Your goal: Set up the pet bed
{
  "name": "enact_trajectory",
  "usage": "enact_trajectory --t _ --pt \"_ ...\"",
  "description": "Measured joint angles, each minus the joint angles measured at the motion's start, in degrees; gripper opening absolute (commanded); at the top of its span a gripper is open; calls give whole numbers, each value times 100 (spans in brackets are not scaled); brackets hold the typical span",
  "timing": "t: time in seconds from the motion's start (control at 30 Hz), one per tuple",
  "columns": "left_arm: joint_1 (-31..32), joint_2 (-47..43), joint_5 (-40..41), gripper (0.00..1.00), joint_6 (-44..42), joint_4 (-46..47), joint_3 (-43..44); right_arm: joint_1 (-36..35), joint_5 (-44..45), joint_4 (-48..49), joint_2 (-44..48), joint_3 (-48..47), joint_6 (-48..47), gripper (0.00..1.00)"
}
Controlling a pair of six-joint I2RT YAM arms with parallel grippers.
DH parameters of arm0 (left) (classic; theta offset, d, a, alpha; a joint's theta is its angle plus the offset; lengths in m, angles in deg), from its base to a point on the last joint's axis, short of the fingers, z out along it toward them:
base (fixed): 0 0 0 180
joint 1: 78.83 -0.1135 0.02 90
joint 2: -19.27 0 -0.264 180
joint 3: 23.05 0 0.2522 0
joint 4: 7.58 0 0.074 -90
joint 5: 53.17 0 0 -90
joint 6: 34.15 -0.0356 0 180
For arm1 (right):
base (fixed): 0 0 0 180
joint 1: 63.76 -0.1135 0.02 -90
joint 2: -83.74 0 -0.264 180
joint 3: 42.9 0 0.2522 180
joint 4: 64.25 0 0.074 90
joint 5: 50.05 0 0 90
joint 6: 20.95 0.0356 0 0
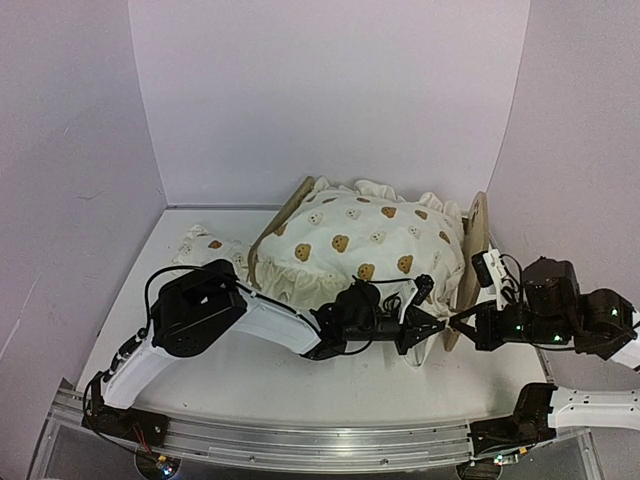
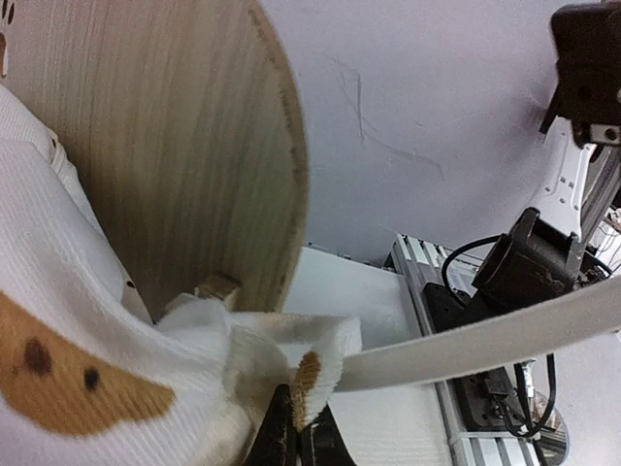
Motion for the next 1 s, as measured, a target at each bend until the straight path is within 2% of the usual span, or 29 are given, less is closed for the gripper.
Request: enact_trajectory --t 0.2,0.33,0.4,0.57,0.6,0.67,0.73,0.83,0.9,1.0 --pt "11 249 -4 0 -96 -275 313 -2 -170 208 -13 -70 -343 0" --pt "28 153 68 6 -289 -289 44 20 -133 332 -175 -177 -490 0" --pt "35 -42 149 15 -409 -343 -398 22 -90 428 -389 -278 -557 0" --pt "44 -557 225 54 -732 -597 -1333 -13 -208 623 -815 -365 -660 0" --pt "44 -704 260 67 -793 -638 -1517 -13 -249 612 -855 -391 -669 0" --pt "44 -1082 308 74 -892 -752 -1958 -13 -267 533 -872 -448 -684 0" --pt "35 -1464 367 71 -933 -881 -2267 -13 -284 396 -876 -509 -706 0" --pt "-52 -1856 341 60 -881 -898 -2323 -13 -295 330 -885 -527 -741 0" --pt "-186 -1910 328 48 -844 -870 -2149 -13 -313 326 -929 -535 -748 0" --pt "-476 -1685 310 39 -793 -868 -1659 -13 -356 317 -1091 -612 -778 0"
